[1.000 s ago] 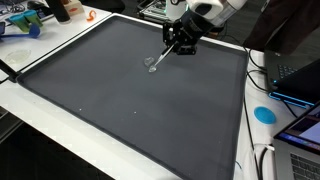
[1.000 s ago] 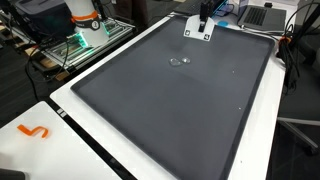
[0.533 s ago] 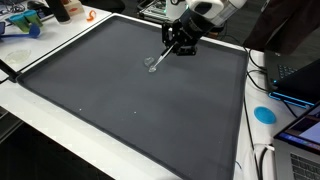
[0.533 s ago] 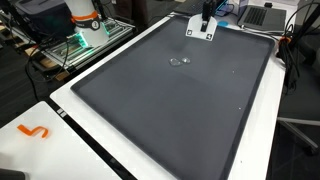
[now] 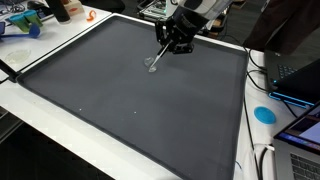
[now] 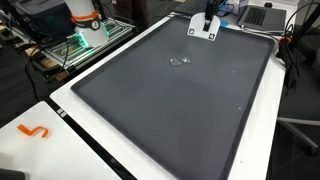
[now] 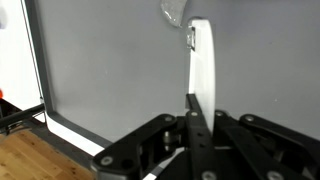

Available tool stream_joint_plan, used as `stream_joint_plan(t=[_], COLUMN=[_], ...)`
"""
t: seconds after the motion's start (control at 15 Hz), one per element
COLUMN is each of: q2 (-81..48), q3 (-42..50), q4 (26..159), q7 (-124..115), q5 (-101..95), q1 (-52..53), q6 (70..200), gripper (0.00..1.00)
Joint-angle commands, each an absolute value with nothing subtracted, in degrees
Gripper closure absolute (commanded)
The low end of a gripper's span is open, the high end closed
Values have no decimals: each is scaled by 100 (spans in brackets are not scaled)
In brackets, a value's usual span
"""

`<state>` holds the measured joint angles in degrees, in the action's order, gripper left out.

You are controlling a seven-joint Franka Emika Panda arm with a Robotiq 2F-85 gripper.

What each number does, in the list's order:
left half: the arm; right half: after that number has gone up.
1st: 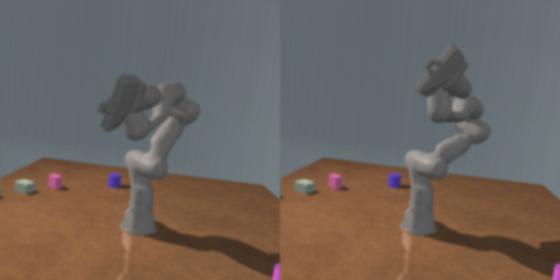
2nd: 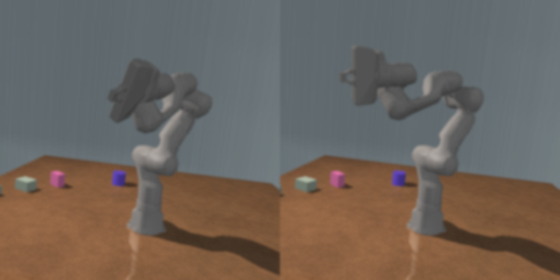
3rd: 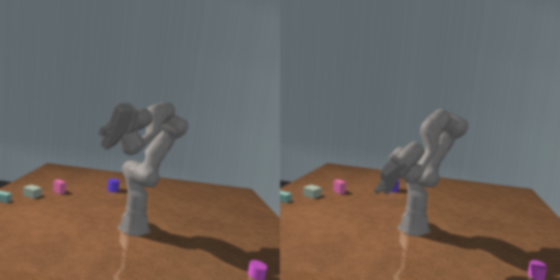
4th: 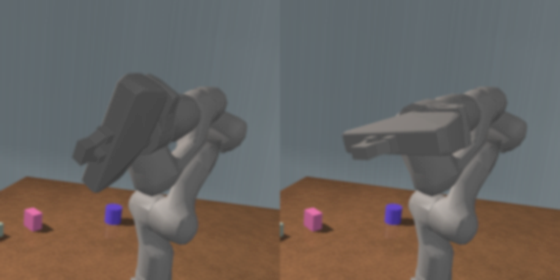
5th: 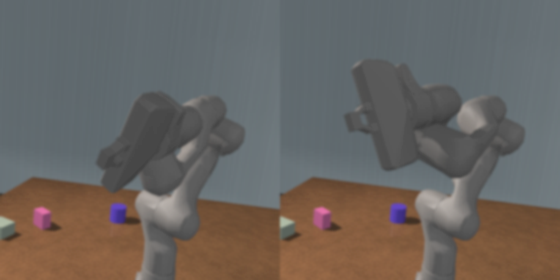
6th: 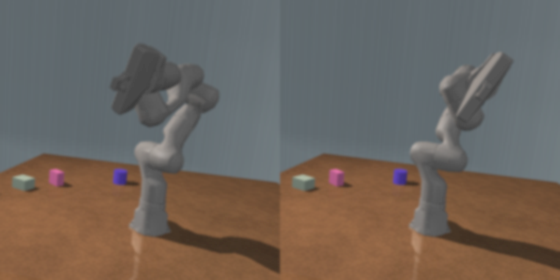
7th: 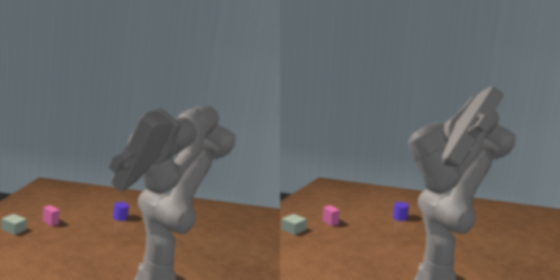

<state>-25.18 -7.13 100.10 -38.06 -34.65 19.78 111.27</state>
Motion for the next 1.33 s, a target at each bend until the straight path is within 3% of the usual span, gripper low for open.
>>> stream_joint_plan(t=[0.0,1.27], q2=[-2516,-1914], q3=[-666,-484], q4=[9916,10079], q7=[-3396,-1087], q5=[-3064,-409], q1=[1853,639], q6=[11201,11722], gripper=[99,99])
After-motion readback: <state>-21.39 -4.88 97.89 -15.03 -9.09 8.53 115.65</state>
